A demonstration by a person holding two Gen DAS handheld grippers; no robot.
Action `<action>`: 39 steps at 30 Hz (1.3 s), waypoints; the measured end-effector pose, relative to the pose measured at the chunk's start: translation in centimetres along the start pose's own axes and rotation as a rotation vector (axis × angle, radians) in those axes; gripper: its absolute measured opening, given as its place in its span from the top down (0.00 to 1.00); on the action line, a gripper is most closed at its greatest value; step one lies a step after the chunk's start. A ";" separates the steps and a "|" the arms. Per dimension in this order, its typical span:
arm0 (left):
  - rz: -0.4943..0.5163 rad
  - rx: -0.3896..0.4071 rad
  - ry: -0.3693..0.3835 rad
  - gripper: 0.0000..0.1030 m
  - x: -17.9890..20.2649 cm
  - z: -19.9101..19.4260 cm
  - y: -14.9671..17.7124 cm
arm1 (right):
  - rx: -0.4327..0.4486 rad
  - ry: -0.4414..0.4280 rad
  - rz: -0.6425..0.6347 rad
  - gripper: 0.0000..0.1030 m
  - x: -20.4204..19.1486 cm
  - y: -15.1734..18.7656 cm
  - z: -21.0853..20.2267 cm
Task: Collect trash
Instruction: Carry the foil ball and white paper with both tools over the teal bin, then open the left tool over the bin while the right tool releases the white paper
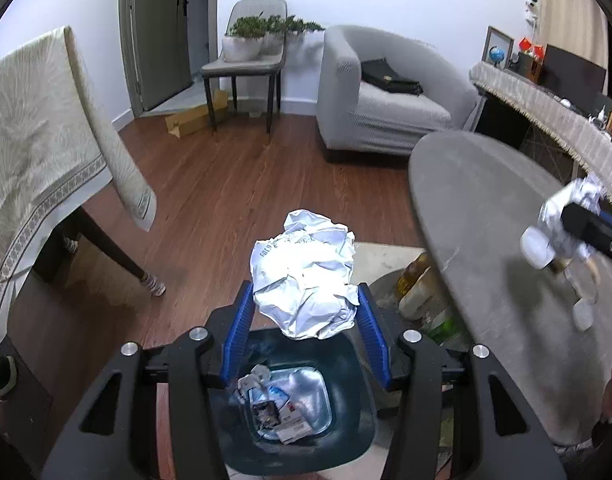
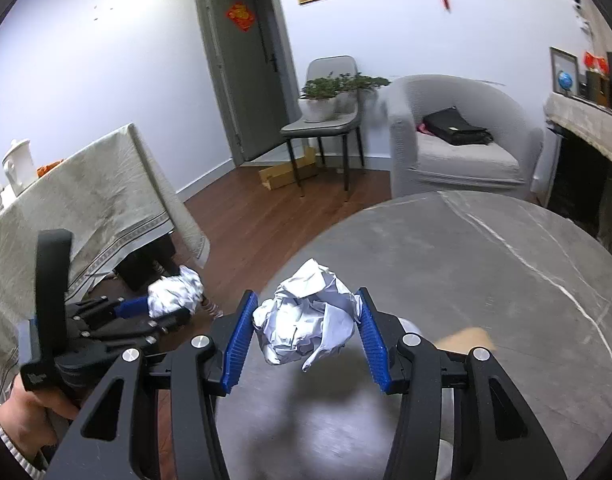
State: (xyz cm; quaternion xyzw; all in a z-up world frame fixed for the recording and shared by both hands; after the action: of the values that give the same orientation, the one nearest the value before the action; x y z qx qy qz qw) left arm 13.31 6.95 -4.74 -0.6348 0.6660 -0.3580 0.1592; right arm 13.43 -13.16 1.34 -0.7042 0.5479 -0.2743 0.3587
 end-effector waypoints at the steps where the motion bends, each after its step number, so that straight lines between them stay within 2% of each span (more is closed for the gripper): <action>1: -0.001 -0.009 -0.002 0.48 -0.3 0.2 0.3 | -0.003 -0.006 -0.003 0.51 -0.4 0.0 0.2; 11: 0.025 -0.147 -0.020 0.49 -2.0 2.2 2.9 | -0.010 -0.045 -0.053 0.51 -4.2 -0.1 1.5; 17: 0.018 -0.186 -0.024 0.48 -3.5 2.8 3.8 | -0.015 -0.066 -0.083 0.51 -6.6 -0.1 2.2; 19: 0.008 -0.212 -0.012 0.44 -4.0 3.0 4.1 | -0.020 -0.074 -0.090 0.51 -7.2 -0.1 2.6; 20: 0.006 -0.220 -0.004 0.39 -4.3 3.1 4.3 | -0.022 -0.078 -0.096 0.51 -7.7 -0.1 2.7; 23: 0.028 -0.218 -0.017 0.32 -4.6 2.8 4.5 | -0.024 -0.085 -0.111 0.51 -8.5 0.1 3.0; 27: 0.008 -0.201 -0.025 0.30 -5.6 1.9 4.5 | -0.037 -0.100 -0.127 0.51 -9.9 0.2 3.6; 39: -0.105 -0.084 -0.039 0.29 -9.5 -2.0 3.1 | -0.109 -0.134 -0.202 0.51 -13.4 1.8 5.9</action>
State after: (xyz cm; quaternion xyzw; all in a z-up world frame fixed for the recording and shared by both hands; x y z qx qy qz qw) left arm 11.06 16.43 -7.75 -0.6818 0.6431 -0.3251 0.1263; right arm 13.69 0.75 -3.53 -0.7911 0.4631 -0.2309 0.3262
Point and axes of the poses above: each gripper's, at about its wrist camera, not at the fingertips, and z roughly the way its jaws point, x to its right, y to its underside, the point moved 1 cm from there along z, roughly the way its jaws point, and after that the axes turned 15 degrees about y, right-handed, at the moved point
